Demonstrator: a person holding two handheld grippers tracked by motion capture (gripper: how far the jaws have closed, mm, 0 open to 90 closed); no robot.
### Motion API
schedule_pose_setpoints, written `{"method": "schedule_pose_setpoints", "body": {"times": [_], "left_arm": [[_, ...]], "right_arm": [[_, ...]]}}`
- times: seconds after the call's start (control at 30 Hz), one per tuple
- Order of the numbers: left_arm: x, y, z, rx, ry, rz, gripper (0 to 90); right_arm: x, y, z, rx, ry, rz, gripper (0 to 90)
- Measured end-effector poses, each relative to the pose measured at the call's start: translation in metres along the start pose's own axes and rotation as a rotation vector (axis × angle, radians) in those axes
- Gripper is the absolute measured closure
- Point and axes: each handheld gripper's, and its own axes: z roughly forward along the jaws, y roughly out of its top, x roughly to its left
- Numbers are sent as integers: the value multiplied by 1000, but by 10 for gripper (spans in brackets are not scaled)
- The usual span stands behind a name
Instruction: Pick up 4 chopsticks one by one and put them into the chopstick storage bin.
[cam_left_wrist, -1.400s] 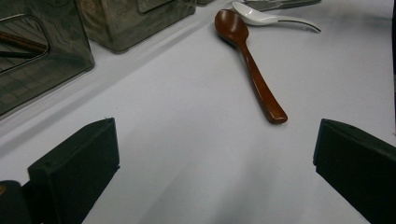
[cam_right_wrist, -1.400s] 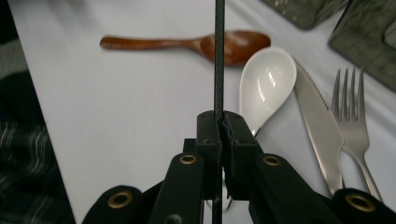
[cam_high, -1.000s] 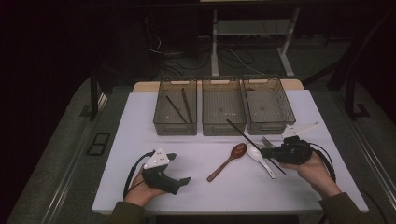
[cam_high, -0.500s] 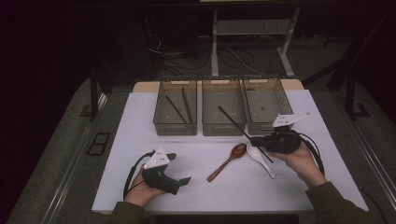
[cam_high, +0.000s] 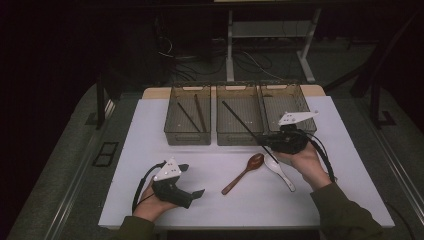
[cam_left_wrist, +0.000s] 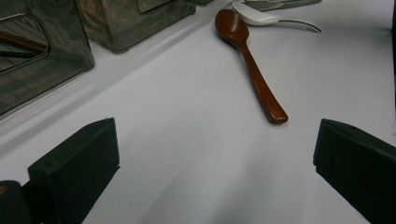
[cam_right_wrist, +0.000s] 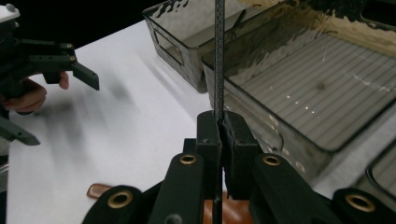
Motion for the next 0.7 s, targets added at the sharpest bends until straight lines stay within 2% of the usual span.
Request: {"method": "schedule_pose_setpoints", "body": {"times": [0.1, 0.7], "left_arm": [[-1, 0, 0, -3, -2, 0, 0], [-1, 0, 0, -7, -3, -5, 0]], "right_arm": [[1, 7, 8, -7, -1, -9, 855], [7, 55, 53, -60, -5, 12, 855]]}}
